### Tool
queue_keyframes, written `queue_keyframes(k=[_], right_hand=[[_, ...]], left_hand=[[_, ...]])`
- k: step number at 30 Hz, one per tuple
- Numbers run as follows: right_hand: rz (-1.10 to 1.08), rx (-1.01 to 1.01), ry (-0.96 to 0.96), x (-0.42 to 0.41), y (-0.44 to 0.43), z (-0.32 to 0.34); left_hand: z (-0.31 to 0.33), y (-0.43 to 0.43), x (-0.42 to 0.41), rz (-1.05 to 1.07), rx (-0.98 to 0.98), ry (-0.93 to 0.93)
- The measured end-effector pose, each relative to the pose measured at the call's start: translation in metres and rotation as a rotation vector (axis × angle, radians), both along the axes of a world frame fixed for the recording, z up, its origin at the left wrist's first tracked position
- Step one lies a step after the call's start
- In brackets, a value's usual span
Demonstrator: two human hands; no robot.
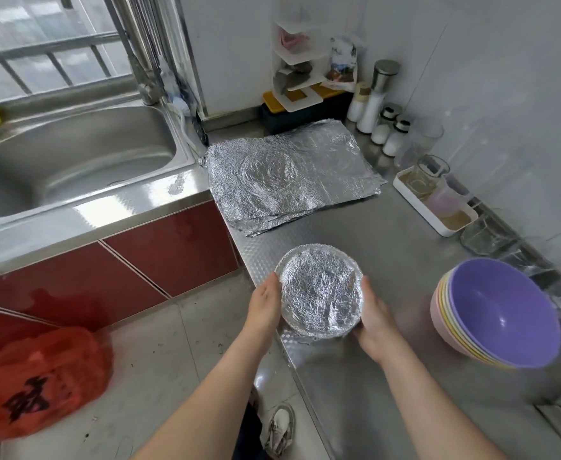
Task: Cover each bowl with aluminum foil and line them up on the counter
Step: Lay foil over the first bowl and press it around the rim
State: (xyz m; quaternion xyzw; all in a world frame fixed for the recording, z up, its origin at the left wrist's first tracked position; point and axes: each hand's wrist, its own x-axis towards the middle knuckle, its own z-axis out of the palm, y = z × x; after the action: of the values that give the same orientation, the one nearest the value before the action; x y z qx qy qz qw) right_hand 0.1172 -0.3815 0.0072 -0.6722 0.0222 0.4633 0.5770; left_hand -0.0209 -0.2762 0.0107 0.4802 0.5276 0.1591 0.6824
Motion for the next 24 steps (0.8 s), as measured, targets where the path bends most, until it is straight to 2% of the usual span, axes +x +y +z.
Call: queue_keyframes(k=[4,13,18,24], right_hand=[[0.06,0.059,0.001,0.002,0.013,0.022],[0.405,0.185,-0.044,0.011,0.085,0.053],[0.414,0.228,0.017,0.019,0.126,0.053],[0.291,0.311,0.193,0.041,0.192,0.054]], left_hand=[[0.009,0.013,-0.01,0.086,-0.016,-0.044],[0.044,0.087,-0.024,0.3,-0.046,-0.031],[0.052,0.128,-0.02,0.323,-0.009,-0.045],[0.053,0.198,0.004,0.309,-0.054,-0.211]])
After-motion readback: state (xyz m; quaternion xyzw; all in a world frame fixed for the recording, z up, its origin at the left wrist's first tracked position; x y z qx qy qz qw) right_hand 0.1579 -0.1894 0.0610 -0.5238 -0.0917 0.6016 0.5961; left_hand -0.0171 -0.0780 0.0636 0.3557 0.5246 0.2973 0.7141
